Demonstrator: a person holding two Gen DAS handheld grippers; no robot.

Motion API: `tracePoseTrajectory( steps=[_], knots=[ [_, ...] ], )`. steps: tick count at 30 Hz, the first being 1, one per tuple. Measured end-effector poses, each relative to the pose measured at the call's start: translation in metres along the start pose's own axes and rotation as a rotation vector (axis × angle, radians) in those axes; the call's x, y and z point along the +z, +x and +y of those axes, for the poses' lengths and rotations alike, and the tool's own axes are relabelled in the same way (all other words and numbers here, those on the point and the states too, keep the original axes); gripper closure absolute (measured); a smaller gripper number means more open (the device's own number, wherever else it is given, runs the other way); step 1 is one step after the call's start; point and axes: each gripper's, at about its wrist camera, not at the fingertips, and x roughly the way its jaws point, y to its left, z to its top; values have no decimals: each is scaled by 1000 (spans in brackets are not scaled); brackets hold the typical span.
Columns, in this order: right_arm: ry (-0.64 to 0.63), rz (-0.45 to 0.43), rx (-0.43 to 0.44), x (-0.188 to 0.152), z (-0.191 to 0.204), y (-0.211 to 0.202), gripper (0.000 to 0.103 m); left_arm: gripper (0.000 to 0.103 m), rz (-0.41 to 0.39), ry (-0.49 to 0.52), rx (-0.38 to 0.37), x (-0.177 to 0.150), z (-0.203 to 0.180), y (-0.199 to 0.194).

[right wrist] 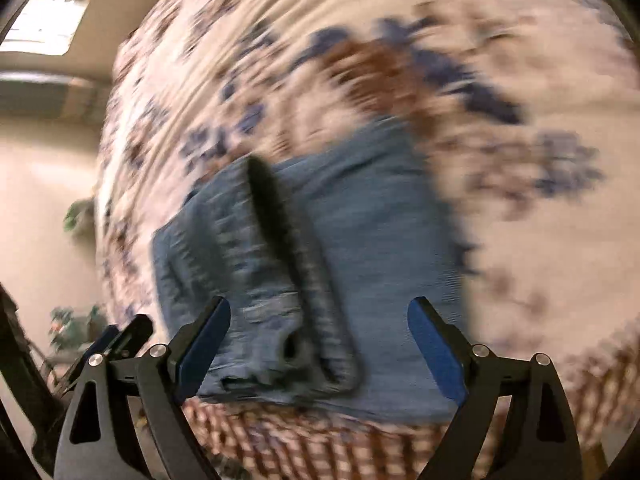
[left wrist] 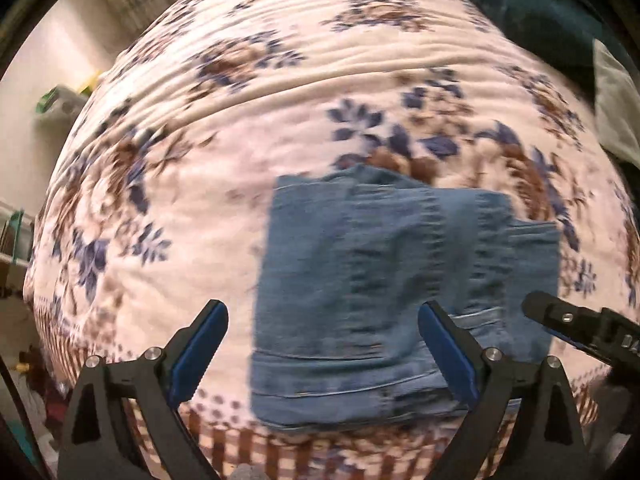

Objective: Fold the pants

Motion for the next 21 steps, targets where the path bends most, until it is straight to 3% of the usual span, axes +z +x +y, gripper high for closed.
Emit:
tracePoseTrajectory(
  steps=[5,9,10,11,13,14,16,21],
  knots=[
    [-52,122,29,7,17,65,9,6,5,-83,63,-8,39,7],
    [-45,160,31,12,22,82,11,6,-14,-125,74,-17,62,18],
    [-25,161,29,13,21,83,19,6,0,-144,57,-18,68,22],
    [-26,150,44,14,24,81,63,6,12,-162,44,-19,73,24],
    [-65,141,22,16,36,80,69,6,34,-203,44,-21,85,29],
    [-98,130,10,13,43,74,80,6,37,-216,43,-21,90,29],
    [-144,108,-4,9,56,57,81,6,41,-238,28,-19,99,28],
    [-88,11,46,3,49,-9,82,6,5,-230,-49,-4,108,14]
  ],
)
